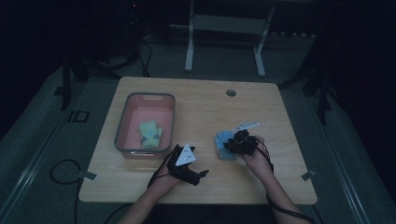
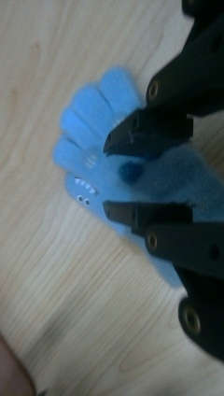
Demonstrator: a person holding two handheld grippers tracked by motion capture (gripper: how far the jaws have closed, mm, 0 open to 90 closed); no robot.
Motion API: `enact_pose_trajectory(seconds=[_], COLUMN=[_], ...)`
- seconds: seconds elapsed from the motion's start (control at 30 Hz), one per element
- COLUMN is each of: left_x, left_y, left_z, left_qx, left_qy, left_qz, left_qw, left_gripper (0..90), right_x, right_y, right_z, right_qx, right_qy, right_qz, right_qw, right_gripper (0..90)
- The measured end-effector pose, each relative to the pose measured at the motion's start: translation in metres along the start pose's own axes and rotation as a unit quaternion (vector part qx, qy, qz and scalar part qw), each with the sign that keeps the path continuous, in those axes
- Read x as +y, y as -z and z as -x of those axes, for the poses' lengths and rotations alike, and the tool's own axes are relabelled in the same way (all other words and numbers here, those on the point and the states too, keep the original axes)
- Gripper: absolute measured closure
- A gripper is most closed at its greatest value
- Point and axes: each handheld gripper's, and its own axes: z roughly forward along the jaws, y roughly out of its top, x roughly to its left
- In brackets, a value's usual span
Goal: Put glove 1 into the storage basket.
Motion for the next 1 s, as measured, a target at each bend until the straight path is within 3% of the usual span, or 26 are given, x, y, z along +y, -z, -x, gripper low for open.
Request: enact_pose_trajectory(seconds=[0.03,0.2,0.43,0.73,1.0], left_x=[0.002,0.008,0.017,0.037,0.056], left_y=[-0.001,-0.006,-0.011,-0.036,-0.065], left_z=[0.002,0.001,-0.003,-0.004,-0.002], left_qx=[-0.003,-0.028,-0.037,-0.049,-0.061], left_qy=[-0.005,0.007,0.0,-0.048,-0.097], left_qz=[0.0,-0.001,-0.001,-0.023,-0.034], left_qw=[1.0,0.9996,0.9993,0.9974,0.9928], left_gripper=[1.6,1.6,5.0,7.3,20.0], right_x=[0.0,0.0,-0.002,-0.003,0.006], right_y=[0.002,0.012,0.023,0.027,0.014], right_z=[0.001,0.005,0.018,0.04,0.049], right_qx=[0.0,0.002,0.002,0.015,0.026], right_qy=[0.001,0.006,0.004,-0.009,-0.017], right_qz=[0.002,0.013,0.02,0.031,0.04], right_qw=[1.0,0.9999,0.9998,0.9994,0.9987], right_gripper=[61.7,55.4,50.3,51.5,49.0])
